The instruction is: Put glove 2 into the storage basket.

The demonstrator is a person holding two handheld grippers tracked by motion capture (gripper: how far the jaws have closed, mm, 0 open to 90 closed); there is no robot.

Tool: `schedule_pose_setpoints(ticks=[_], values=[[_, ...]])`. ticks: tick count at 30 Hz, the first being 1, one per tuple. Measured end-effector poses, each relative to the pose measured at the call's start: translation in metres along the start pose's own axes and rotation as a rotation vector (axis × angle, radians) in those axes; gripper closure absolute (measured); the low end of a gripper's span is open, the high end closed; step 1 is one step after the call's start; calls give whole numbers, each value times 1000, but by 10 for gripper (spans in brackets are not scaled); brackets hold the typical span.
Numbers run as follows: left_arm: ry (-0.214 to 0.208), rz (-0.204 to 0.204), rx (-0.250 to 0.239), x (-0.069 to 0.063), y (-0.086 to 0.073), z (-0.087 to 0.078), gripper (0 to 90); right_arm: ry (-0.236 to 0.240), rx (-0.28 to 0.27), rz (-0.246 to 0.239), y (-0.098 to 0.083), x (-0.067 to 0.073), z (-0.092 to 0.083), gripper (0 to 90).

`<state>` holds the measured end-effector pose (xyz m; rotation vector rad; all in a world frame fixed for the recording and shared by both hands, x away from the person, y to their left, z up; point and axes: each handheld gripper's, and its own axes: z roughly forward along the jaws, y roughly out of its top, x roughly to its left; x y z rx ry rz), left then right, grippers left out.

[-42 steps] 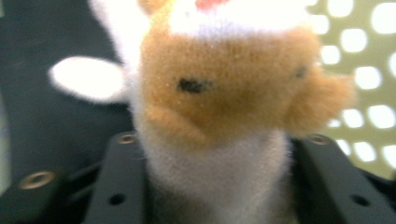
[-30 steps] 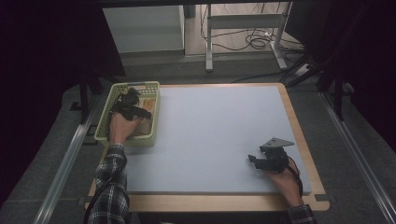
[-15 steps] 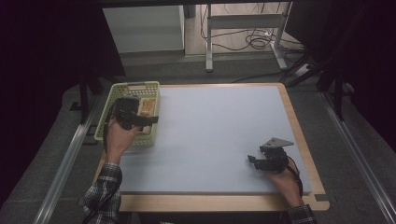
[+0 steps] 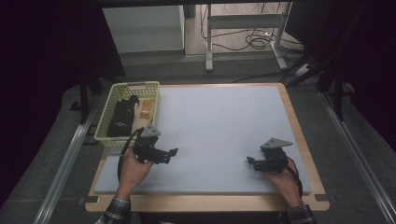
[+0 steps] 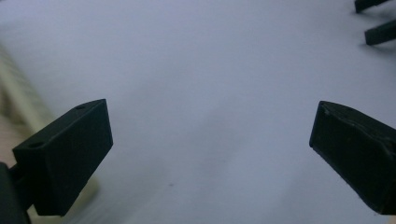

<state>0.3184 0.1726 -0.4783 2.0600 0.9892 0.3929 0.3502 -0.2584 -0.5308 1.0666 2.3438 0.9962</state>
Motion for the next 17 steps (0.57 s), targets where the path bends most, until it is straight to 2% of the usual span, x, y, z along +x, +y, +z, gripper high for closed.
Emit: schedule_pose_setpoints(ticks=[3,6,11,12,13,15,17], values=[[2,21,14,-10,-13,10,0,5,12,-10,0,0,1,151],[8,33,47,-17,-28,24,0,1,20,-7,1,1,2,115],[42,49,132,-18,-52,50,0,-1,23,-7,1,0,2,103],[16,23,118,-15,-53,50,0,-1,23,-7,1,0,2,103],[9,0,117,-13,-53,50,10,0,23,-5,0,0,2,103],[14,17,129,-14,-52,51,4,-1,24,-7,0,0,2,103],[13,14,128,-14,-52,51,3,-2,24,-6,0,0,2,102]])
